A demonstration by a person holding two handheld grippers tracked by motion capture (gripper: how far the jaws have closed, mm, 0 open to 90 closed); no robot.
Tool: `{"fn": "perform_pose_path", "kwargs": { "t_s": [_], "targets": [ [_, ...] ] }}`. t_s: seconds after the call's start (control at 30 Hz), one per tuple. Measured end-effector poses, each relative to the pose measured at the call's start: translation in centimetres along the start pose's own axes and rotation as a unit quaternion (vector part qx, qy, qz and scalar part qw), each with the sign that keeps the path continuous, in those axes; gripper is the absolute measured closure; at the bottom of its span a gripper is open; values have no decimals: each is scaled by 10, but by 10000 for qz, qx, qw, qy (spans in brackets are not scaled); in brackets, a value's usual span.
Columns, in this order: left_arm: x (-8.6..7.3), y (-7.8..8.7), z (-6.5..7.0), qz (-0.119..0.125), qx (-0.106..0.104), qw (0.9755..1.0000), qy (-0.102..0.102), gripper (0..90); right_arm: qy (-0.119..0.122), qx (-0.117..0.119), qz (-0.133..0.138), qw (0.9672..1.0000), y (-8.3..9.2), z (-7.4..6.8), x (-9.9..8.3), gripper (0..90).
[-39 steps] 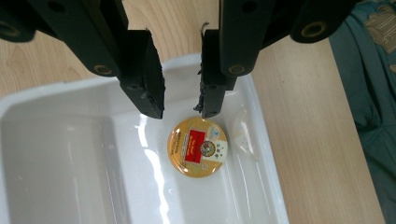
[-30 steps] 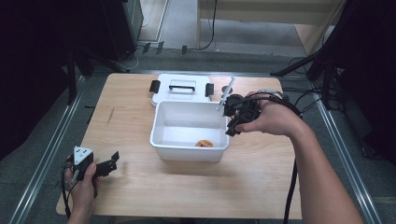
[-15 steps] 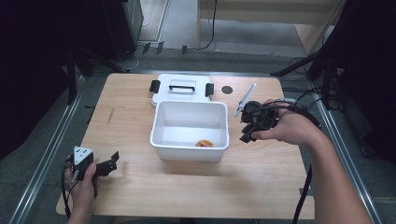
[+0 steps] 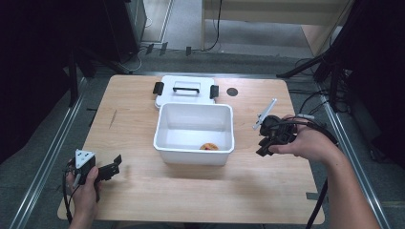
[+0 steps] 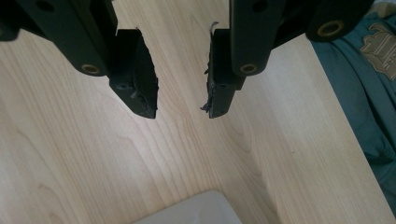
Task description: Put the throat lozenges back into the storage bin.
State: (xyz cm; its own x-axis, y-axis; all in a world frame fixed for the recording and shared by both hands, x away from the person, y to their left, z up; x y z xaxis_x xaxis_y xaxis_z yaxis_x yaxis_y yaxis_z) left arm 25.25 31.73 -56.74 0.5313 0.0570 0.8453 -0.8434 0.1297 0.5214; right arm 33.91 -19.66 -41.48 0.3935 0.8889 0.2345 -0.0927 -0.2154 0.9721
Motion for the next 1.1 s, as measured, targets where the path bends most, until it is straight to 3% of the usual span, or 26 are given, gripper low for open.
{"fn": "perform_pose_path", "kwargs": {
  "t_s": [0.23,0.27,0.3,0.37,0.4,0.5,0.57,0.67,0.8,0.9,0.93,0.97,1.0,1.03,1.1],
  "targets": [
    [0,0,0,-1,0,10000,-10,0,-105,88,14,9999,-12,-2,-12,579],
    [0,0,0,-5,0,10000,-10,0,-148,78,23,9999,-17,-3,-16,513],
    [0,0,0,-5,0,10000,-10,0,-148,78,23,9999,-17,-3,-16,513],
    [0,0,0,0,1,10000,0,0,-176,-26,44,9998,-23,-5,-20,463],
    [0,0,0,2,-2,10000,4,0,-244,-103,104,9996,-28,-5,-24,398],
    [0,0,-1,8,-5,10000,11,0,-288,-183,132,9993,-32,-6,-27,366],
    [0,0,-1,10,-6,10000,18,0,-358,-323,239,9986,-39,-7,-32,275],
    [0,0,-1,4,-9,10000,18,0,-467,-437,357,9973,-43,-7,-36,242],
    [0,0,-1,7,-10,10000,25,0,-726,-716,637,9927,-53,-8,-43,150],
    [0,0,-1,9,-13,10000,25,0,-955,-886,967,9868,-61,-7,-49,128],
    [0,0,-1,11,-13,10000,28,0,-1025,-979,1175,9829,-66,-8,-53,90],
    [0,0,-1,11,-13,10000,28,0,-1025,-979,1175,9829,-66,-8,-53,90],
    [0,0,-1,12,-13,10000,30,0,-1135,-1021,1361,9788,-71,-9,-56,23],
    [0,0,-1,13,-12,10000,32,0,-1135,-1021,1361,9788,-71,-9,-56,23],
    [0,0,-1,12,-12,10000,31,0,-1206,-1105,1496,9751,-76,-9,-59,0]
  ]
}}
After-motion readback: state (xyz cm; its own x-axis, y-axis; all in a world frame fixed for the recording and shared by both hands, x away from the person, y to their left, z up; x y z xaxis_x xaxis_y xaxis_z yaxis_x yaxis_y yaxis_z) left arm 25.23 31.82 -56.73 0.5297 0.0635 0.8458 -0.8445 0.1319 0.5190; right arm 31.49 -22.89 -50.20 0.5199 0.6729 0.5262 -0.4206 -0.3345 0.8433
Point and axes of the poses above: each handheld gripper's, and its own axes: y roughly backward along the jaws, x roughly out of its top, z roughly to its right, the point moved 3 cm from there along -y, roughly forward along the jaws, and after that the axes turned 2 degrees about -x, right-handed, at the moved point
